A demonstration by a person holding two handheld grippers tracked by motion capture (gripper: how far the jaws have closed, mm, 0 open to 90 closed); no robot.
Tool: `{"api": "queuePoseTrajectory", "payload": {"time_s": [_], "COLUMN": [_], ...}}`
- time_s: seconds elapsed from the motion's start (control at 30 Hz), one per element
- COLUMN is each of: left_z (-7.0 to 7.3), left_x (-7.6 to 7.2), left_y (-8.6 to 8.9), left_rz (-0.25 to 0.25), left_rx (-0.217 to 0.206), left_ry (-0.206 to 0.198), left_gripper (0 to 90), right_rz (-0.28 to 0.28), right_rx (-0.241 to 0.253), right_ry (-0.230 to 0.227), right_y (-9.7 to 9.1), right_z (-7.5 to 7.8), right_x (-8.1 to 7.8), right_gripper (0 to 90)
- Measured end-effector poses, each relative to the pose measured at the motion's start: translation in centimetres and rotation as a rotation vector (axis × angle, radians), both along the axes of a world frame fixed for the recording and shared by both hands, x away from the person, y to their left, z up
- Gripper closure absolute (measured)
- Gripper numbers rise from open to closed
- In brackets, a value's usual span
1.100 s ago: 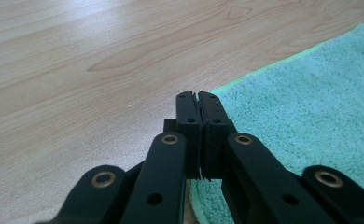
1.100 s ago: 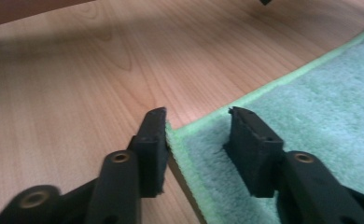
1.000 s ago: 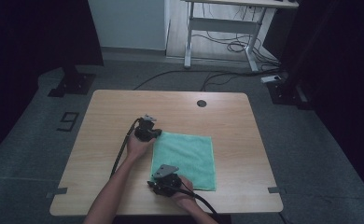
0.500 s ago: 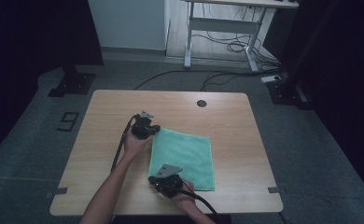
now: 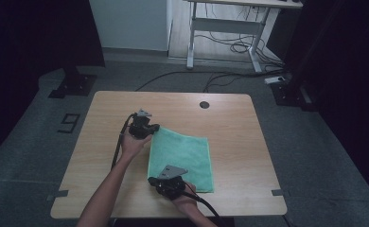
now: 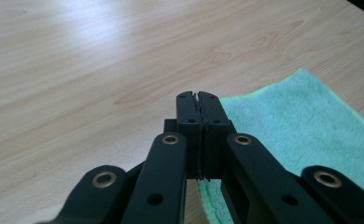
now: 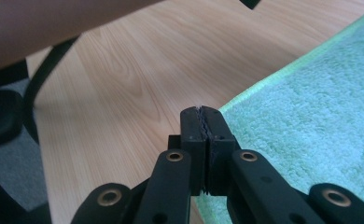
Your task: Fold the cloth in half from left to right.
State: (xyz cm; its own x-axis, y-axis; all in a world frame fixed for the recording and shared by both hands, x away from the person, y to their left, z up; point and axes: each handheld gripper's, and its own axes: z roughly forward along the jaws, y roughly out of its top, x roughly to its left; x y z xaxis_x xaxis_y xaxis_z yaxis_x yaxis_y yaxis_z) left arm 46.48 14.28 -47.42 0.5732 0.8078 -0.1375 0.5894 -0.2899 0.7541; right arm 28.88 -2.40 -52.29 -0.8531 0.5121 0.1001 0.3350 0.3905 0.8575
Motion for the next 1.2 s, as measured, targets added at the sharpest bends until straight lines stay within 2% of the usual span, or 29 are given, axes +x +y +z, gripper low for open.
{"api": "queuePoseTrajectory", "payload": {"time_s": [0.07,0.17,0.27,0.37,0.47,0.57,0.67,0.73,0.77,0.8,0.93,1.07,1.2], "left_z": [1.0,1.9,1.7,1.0,0.9,2.2,4.1,4.5,4.4,3.8,2.2,0.8,0.2], "left_x": [-0.1,-0.3,-0.5,-0.5,-0.4,-0.5,-0.7,-0.7,-0.7,-0.6,-0.4,0.2,0.8], "left_y": [0.3,0.9,1.3,1.7,2.1,3.0,4.0,4.3,4.2,3.8,2.5,0.5,-0.8], "left_rz": [0.002,0.006,0.016,0.026,0.035,0.050,0.065,0.064,0.064,0.067,0.055,0.031,0.023], "left_rx": [0.004,0.004,0.006,0.007,0.004,-0.006,-0.007,-0.017,-0.014,0.006,0.006,0.000,0.005], "left_ry": [-0.014,-0.026,-0.012,0.003,0.009,-0.010,-0.028,-0.017,-0.009,0.005,0.029,0.047,0.054], "left_gripper": [88.4,88.4,88.4,88.3,88.4,88.4,88.4,88.2,88.2,88.1,88.1,88.1,88.1], "right_rz": [0.004,0.012,0.012,0.008,0.009,0.025,0.038,0.038,0.039,0.038,0.009,-0.010,-0.030], "right_rx": [0.015,0.047,0.046,0.028,0.036,0.050,0.084,0.111,0.124,0.130,0.123,0.141,0.137], "right_ry": [-0.004,-0.035,-0.045,-0.033,-0.016,-0.019,-0.043,-0.064,-0.064,-0.059,-0.046,-0.022,-0.027], "right_y": [0.5,1.4,1.5,1.4,1.6,2.6,3.6,3.9,3.9,3.8,2.9,1.4,0.1], "right_z": [0.5,1.6,1.8,1.5,1.3,1.9,3.3,4.1,4.2,4.2,3.2,2.5,2.3], "right_x": [0.1,-0.3,-0.7,-0.7,-0.7,-0.5,-0.6,-0.8,-0.9,-0.9,-1.4,-1.3,-1.3], "right_gripper": [88.5,88.4,88.3,88.3,88.3,88.3,88.3,88.3,88.2,88.2,88.1,88.1,88.0]}}
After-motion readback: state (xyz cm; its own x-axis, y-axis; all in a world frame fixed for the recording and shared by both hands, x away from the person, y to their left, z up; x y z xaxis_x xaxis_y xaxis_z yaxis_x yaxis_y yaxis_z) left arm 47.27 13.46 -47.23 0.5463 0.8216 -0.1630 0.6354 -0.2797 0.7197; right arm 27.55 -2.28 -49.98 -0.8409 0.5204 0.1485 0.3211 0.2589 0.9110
